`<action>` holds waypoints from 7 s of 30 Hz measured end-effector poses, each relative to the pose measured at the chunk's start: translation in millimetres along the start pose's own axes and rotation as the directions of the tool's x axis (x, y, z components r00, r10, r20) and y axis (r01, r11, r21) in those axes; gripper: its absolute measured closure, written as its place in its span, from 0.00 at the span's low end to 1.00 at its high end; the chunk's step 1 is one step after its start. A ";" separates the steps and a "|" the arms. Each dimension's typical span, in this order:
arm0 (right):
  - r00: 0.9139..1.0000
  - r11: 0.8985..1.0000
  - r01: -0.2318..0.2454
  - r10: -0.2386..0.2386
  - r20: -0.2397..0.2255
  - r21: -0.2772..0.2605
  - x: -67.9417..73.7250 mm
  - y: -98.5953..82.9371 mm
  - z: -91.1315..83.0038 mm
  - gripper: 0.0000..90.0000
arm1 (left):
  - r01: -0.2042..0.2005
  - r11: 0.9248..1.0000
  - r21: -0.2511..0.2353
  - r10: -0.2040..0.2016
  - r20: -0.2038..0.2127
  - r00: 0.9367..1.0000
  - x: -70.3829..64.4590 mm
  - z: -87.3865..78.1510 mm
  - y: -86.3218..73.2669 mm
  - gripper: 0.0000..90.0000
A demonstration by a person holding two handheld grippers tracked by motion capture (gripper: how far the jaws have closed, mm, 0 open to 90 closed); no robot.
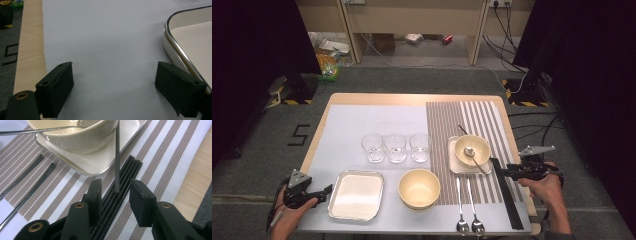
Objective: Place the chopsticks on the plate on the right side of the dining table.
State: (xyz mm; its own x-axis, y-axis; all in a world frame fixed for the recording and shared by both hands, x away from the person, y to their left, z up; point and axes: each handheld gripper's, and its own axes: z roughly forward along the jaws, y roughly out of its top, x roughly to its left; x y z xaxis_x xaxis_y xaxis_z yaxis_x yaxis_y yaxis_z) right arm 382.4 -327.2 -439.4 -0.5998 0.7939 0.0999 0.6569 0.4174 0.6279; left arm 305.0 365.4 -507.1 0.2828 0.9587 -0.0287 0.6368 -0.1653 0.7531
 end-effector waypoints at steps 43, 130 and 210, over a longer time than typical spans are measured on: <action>0.995 0.993 -0.097 0.096 0.006 0.065 26.1 -53.7 -36.0 0.42 | -0.002 1.000 0.005 0.002 0.003 1.000 0.1 -0.6 0.1 0.16; 0.961 0.836 -0.264 0.268 0.063 0.481 14.7 -30.5 -7.1 0.91 | -0.003 1.000 0.005 0.003 0.000 1.000 -0.2 -0.6 0.0 0.16; 0.954 0.894 -0.286 0.299 0.016 0.344 -22.4 7.6 -28.6 0.96 | 0.000 1.000 0.001 0.000 0.000 1.000 0.0 -0.2 0.0 0.16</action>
State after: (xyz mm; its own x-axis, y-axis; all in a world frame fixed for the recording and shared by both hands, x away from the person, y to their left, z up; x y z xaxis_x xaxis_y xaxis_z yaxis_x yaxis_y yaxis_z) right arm 387.7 -354.5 -414.8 -0.3685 0.8894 0.2706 0.9162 0.2982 0.2675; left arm 304.9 365.4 -507.0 0.2829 0.9587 -0.0286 0.6376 -0.1657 0.7524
